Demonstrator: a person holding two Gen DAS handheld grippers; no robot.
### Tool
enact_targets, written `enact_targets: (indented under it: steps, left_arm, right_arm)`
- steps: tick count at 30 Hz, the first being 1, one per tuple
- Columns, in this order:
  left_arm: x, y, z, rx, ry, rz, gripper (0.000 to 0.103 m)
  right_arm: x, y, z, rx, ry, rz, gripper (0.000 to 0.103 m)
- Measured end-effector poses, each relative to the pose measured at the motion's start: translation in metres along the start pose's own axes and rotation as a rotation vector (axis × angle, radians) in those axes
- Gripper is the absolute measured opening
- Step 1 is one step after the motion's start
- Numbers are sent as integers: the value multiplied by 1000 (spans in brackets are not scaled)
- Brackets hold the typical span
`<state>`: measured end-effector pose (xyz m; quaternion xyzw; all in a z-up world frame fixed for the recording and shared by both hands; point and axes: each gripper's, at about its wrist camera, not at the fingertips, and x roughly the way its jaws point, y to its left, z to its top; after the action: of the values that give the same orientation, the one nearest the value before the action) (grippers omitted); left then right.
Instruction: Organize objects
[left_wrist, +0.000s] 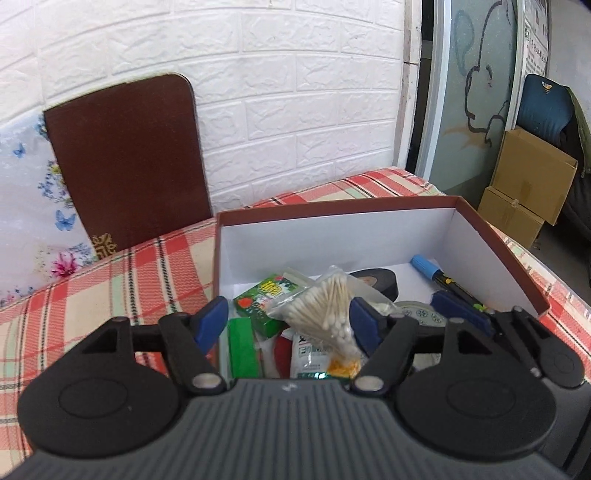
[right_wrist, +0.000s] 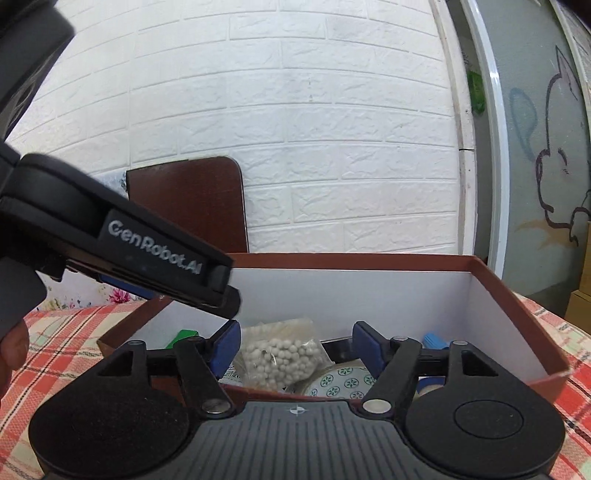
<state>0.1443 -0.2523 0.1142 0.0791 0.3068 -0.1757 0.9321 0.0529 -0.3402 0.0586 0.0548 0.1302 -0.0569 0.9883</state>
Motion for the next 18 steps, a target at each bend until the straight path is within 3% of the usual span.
enact_targets:
  steps: [12,18]
  left_arm:
    - [-42,12,-33,-9,-41,87,81]
    - [-58,25,-55,-34,-46,117,84]
  right_arm:
    - [-62,-1,-6,78,-40,-20,74]
    - [-86,3,-14,115,-19,0,74]
